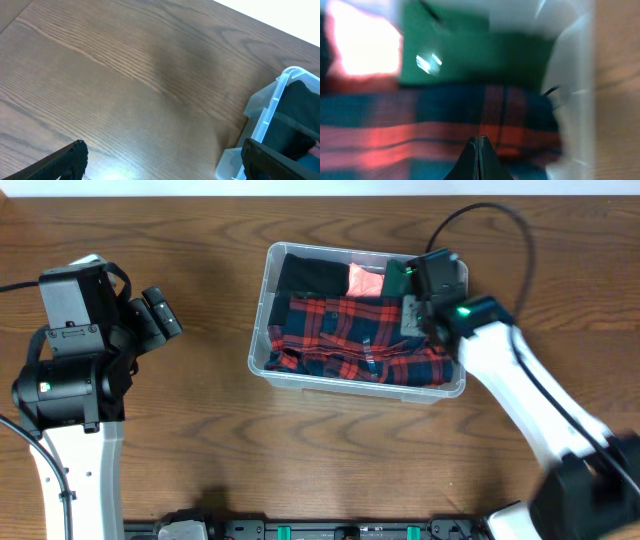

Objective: Pack container
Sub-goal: 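Tuck the plaid shirt's right edge into the bin with the right gripper, then press the clothes flat inside the bin with the right gripper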

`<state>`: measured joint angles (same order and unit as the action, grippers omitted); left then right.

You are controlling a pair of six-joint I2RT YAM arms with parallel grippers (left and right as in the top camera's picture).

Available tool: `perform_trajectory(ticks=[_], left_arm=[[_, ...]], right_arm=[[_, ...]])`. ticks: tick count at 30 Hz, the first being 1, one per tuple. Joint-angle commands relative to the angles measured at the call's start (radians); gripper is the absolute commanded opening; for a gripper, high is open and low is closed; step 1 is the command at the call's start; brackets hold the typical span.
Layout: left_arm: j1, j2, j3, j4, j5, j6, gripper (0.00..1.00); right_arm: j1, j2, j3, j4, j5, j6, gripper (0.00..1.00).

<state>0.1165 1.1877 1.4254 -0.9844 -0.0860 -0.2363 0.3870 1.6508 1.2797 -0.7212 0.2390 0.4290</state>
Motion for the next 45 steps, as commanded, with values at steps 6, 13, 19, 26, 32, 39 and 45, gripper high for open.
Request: perform_trajectory(ticks=[6, 13, 19, 26, 32, 39, 45], left_arm=[[0.005, 0.002, -0.002, 0.001, -0.012, -0.009, 0.98], [0.005, 0.002, -0.002, 0.001, -0.012, -0.009, 0.98], [0.005, 0.002, -0.002, 0.001, -0.012, -0.009, 0.98], [0.005, 0.002, -0.002, 0.001, -0.012, -0.009, 0.98], [0.005, 0.002, -0.002, 0.001, -0.012, -0.009, 0.98], [0.005, 0.002, -0.002, 0.001, -0.012, -0.009, 0.98], [0.005, 0.002, -0.002, 0.001, -0.012, -0.009, 0.98]], right_arm=[[0.009, 0.065, -0.007, -0.021, -0.124, -0.051, 0.01], [0.055, -0.143, 0.003, 0.09, -0.258, -0.161, 0.06], [0.113, -0.205, 0.002, 0.342, -0.428, -0.161, 0.01], [0.212, -0.039, 0.001, 0.494, -0.475, -0.161, 0.01], [0.27, 0.162, 0.002, 0.503, -0.484, -0.16, 0.01], [0.266, 0.2, 0.002, 0.465, -0.551, -0.154, 0.01], [0.27, 0.019, 0.009, 0.483, -0.686, -0.182, 0.01]])
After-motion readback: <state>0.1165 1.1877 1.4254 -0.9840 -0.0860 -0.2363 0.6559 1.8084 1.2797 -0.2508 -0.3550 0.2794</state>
